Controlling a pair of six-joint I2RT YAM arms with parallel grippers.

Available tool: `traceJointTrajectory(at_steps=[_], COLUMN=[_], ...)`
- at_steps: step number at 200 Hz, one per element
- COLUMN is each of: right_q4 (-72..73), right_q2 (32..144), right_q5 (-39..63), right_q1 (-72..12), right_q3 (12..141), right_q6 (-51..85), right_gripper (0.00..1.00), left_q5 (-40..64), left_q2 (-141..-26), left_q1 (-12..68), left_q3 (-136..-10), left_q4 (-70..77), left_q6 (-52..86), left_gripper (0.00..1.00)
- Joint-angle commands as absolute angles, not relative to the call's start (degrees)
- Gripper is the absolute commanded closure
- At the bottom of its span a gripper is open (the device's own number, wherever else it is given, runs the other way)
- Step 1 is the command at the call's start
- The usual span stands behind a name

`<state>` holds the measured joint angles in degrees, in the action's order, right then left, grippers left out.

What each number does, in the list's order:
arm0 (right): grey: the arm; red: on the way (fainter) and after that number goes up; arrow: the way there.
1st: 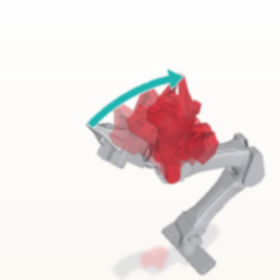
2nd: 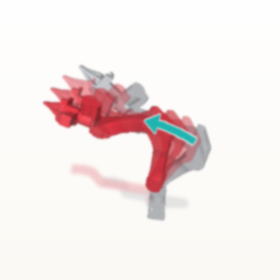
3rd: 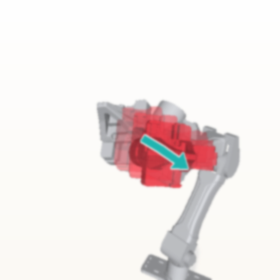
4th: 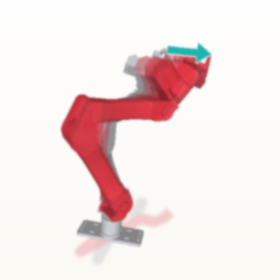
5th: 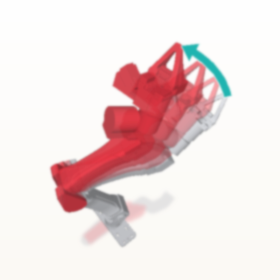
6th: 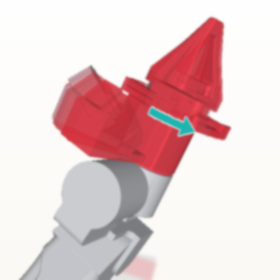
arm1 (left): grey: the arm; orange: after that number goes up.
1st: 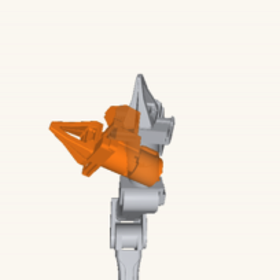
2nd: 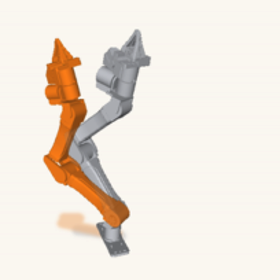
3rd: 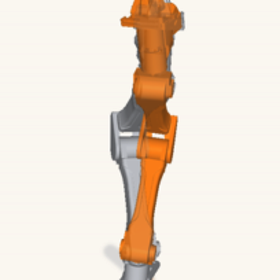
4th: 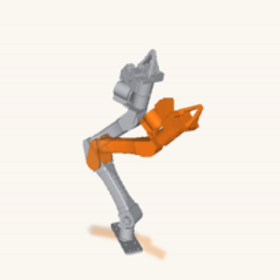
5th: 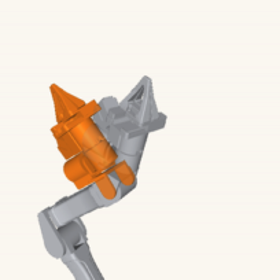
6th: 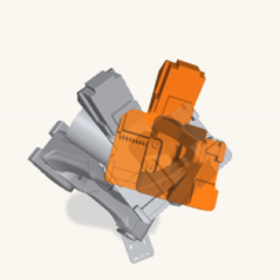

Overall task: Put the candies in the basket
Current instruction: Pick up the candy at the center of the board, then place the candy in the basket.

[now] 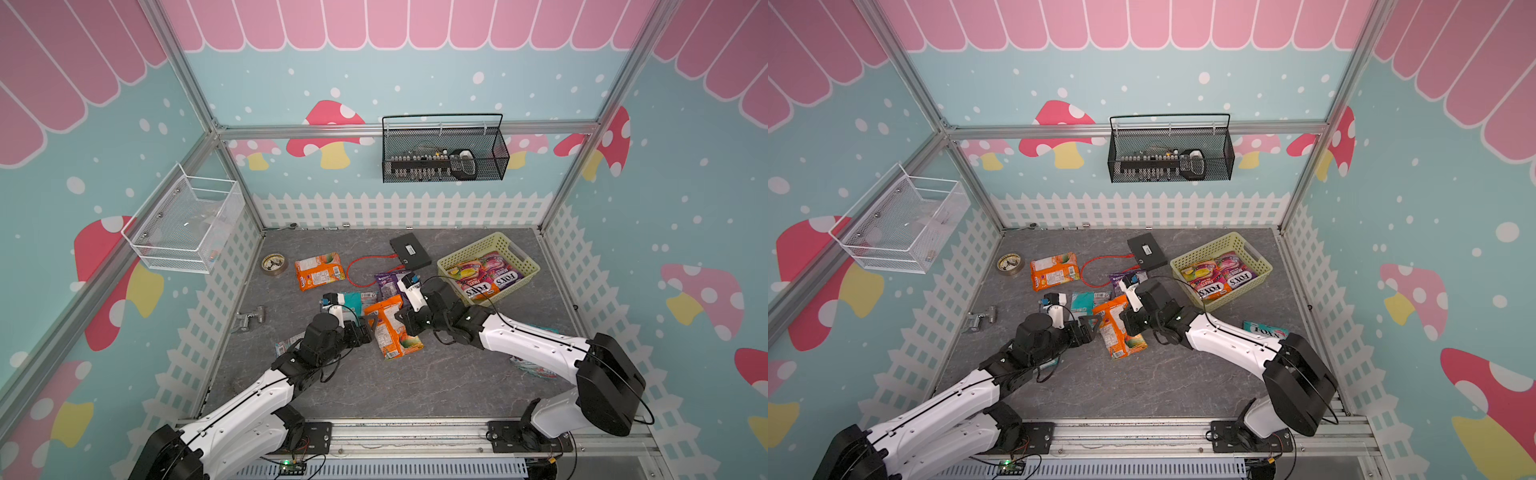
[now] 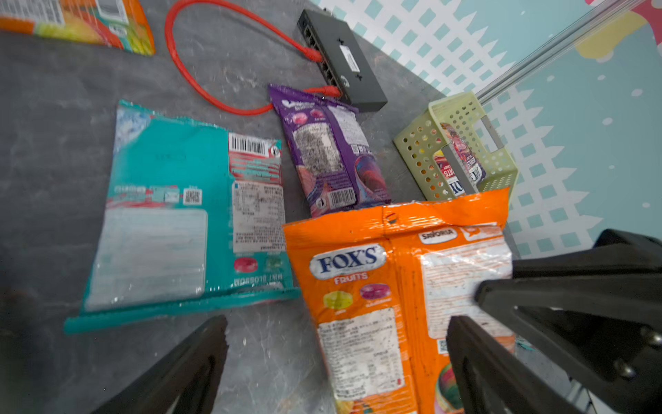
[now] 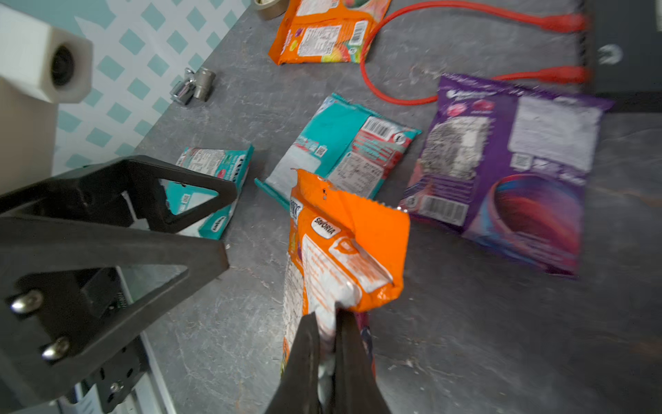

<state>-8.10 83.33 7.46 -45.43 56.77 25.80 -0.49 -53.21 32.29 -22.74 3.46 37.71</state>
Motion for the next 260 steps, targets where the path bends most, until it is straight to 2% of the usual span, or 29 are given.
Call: traceJointTrajectory(at_steps=[1,24,54,89,118,185,236,260], right_q4=[-16.92,-22.95,-31.40,-34.92,-36.48,-35.51,-33.58,-33.50], right_q2=[80.26,78.78,80.68,83.51,87.98,98.81,105.87,110.38], right_q5=[3.61,1.34,-7.48,-8.68,-13.66,-15.14,-3.41,-4.60], right_q1=[-40.05,-35.06,-29.55,-21.24,-17.37,-8.81,-2.21,-0.48], right_q3=[60.77,65.99,74.06,81.56,87.24,93.71,96.16,98.35], right_q6=[19.68,15.43,9.66,5.24,2.58,-3.06,-8.00,-11.08], right_gripper=[1.00,1.00,1.00,1.00,1.00,1.00,1.00,1.00], left_q5=[-1.27,1.10,2.44,5.05,5.28,6.50,6.16,4.16], left_q2=[-55.19,-56.63,-57.06,-56.88,-56.65,-57.37,-58.35,-59.08], left_q1=[31.85,31.86,31.85,31.90,31.89,31.99,31.99,32.07], left_q3=[-22.47,-20.35,-16.68,-15.04,-14.41,-14.15,-14.57,-14.51], left_q4=[11.64,19.60,26.85,29.19,30.30,31.42,31.28,31.17], left_q6=[31.44,26.61,22.51,21.84,21.99,21.10,20.81,21.07], left_gripper=[0.01,0.01,0.01,0.01,0.01,0.01,0.01,0.01])
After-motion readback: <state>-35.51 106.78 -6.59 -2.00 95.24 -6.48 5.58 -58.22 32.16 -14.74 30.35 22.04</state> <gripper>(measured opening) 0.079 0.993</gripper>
